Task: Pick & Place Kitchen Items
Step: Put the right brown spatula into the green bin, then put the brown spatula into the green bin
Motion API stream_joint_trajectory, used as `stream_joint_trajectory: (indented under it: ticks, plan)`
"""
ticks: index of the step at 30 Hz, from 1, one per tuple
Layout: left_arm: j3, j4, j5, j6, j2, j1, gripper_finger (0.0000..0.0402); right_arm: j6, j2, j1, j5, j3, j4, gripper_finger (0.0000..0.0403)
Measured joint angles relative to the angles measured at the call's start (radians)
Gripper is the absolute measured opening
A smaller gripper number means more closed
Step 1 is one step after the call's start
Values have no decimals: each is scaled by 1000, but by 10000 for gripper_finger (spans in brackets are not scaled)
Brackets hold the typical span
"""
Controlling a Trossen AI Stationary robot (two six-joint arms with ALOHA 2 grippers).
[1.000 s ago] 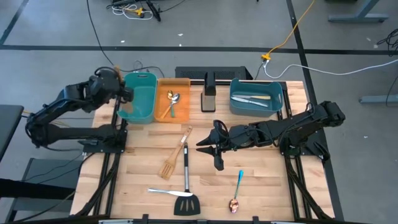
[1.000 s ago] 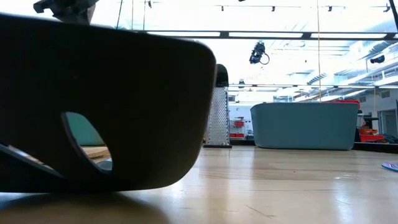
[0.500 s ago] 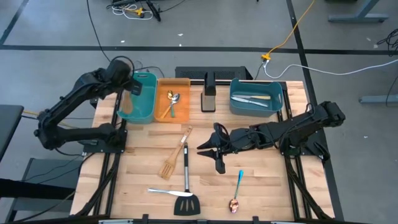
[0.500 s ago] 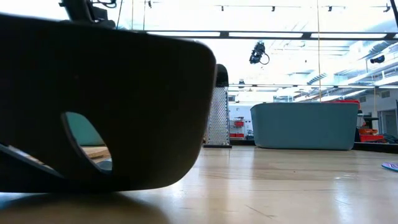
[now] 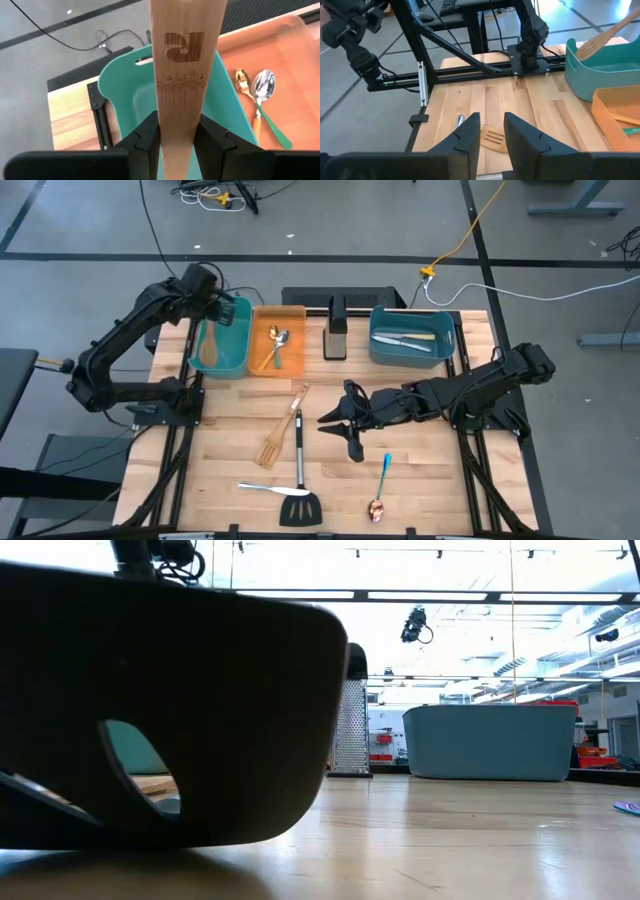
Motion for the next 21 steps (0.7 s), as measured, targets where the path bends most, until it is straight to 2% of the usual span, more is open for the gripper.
stream_joint_trajectory:
  ticks: [7,14,21]
  plan:
    - [0,0,-11,-1,60,0,98,0,0,0,0,0,-14,98]
    - [0,8,-41,-26,94,0,159,-5,0,0,0,0,-17,98]
    - [0,16,-48,-25,94,0,163,-6,0,0,0,0,-21,97]
